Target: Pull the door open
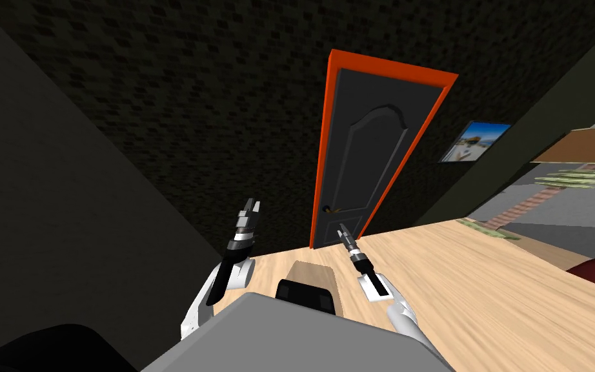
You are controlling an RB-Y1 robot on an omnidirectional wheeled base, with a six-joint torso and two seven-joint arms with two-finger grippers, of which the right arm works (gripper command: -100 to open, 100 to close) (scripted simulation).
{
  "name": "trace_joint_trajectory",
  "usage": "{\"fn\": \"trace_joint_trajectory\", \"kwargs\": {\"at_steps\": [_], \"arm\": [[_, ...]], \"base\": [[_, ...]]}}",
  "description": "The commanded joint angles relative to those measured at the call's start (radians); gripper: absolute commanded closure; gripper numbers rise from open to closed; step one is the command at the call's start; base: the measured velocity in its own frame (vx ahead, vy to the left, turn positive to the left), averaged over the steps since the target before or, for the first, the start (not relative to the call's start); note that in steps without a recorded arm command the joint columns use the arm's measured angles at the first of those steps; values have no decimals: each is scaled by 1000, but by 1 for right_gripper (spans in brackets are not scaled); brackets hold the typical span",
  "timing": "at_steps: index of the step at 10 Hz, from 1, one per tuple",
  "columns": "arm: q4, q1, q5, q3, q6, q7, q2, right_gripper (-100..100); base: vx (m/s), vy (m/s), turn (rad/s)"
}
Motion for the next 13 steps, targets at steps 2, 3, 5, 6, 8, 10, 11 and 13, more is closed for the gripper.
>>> {"fn": "trace_joint_trajectory", "kwargs": {"at_steps": [2, 3, 5, 6, 8, 10, 11, 13], "arm": [[73, -31, 6, 4, -21, -17, -14, -100], [108, -44, 9, 6, -28, -24, -21, -100], [157, -66, 14, 9, -40, -36, -31, -100], [181, -76, 16, 11, -46, -42, -36, -100], [234, -99, 21, 14, -58, -55, -47, -100], [242, -101, 21, 14, -61, -57, -49, -100], [268, -88, 6, -8, -87, -66, -72, -100], [286, -78, -6, -24, -105, -73, -89, -100]], "base": [[67, -41, 54], [73, -65, 61], [78, -57, 59], [72, -53, 51], [94, -57, 67], [54, -34, 19], [128, 84, 274], [150, 87, 144]]}}
